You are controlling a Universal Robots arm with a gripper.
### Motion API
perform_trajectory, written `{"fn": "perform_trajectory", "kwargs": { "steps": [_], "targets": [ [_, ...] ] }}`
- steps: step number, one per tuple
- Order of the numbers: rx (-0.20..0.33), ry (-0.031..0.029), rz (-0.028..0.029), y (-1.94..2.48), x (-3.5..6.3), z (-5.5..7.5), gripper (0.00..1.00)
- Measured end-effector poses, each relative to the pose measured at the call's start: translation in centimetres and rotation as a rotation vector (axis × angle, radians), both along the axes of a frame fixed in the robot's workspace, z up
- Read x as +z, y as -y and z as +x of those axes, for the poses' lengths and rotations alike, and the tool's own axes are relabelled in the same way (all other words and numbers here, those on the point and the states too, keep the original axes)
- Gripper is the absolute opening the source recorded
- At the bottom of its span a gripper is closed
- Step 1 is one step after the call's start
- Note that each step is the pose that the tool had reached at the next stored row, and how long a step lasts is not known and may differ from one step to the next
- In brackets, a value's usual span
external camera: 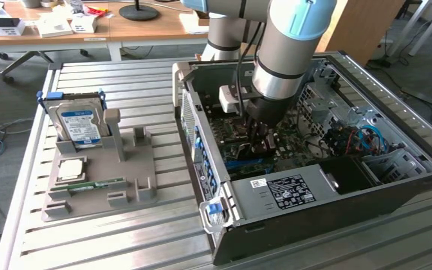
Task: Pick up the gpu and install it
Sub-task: 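Insert the gpu into the slot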
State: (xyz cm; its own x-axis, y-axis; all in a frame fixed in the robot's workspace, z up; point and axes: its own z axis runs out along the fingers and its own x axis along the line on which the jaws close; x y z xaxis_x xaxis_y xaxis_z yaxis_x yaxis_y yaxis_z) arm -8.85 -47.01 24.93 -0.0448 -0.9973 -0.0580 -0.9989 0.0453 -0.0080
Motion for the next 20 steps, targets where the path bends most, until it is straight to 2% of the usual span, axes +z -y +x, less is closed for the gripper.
{"fn": "perform_trajectory", "kwargs": {
  "steps": [20],
  "targets": [
    [0.015,0.0,0.0011,0.0,-0.06,0.0,0.26]
  ]
}}
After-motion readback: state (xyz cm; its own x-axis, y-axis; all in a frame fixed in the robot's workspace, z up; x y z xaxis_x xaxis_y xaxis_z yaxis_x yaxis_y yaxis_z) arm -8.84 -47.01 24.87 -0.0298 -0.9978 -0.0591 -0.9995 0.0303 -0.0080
